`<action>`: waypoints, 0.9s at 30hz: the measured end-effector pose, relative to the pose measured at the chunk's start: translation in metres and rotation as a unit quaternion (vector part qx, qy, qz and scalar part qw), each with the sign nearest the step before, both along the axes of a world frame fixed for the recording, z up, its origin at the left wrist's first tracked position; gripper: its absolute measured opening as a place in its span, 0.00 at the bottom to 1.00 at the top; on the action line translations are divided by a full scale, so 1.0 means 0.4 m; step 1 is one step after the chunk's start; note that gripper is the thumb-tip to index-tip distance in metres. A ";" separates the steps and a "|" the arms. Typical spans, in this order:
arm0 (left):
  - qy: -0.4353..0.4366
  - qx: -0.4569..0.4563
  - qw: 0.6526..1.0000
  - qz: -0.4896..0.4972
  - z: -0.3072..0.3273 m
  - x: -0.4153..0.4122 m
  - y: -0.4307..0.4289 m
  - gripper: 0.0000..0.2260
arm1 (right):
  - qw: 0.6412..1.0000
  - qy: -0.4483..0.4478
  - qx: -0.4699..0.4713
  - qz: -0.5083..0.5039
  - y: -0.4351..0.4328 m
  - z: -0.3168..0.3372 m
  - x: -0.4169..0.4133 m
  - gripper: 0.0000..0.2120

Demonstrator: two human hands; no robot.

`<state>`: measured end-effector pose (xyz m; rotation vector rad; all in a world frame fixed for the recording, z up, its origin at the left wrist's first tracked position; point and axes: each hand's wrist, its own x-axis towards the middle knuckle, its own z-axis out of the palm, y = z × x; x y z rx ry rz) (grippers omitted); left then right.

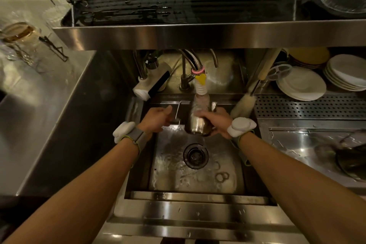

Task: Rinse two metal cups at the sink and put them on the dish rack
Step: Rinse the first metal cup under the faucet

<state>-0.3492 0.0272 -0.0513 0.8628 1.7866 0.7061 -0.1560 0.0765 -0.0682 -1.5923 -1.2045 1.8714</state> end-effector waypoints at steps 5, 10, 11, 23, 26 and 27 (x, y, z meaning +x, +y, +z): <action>-0.031 0.044 0.999 -0.003 0.006 0.057 0.004 0.09 | 0.998 0.003 0.045 -0.045 -0.019 0.001 -0.007 0.11; -0.071 0.038 0.997 -0.010 -0.026 0.115 0.011 0.16 | 0.998 -0.001 0.061 -0.032 -0.015 0.004 -0.009 0.19; -0.073 0.030 0.997 -0.001 -0.042 0.118 0.008 0.17 | 0.999 0.001 0.046 -0.024 -0.016 0.010 -0.006 0.21; -0.098 -0.014 0.994 0.041 -0.089 0.120 0.022 0.19 | 1.000 -0.025 -0.008 -0.015 -0.006 -0.043 0.017 0.16; -0.090 -0.077 0.993 -0.002 -0.067 0.119 0.028 0.26 | 0.997 -0.064 -0.045 -0.017 0.003 -0.058 0.036 0.20; -0.087 -0.092 0.992 -0.009 -0.065 0.123 0.030 0.28 | 0.996 -0.070 -0.046 -0.015 0.003 -0.063 0.040 0.21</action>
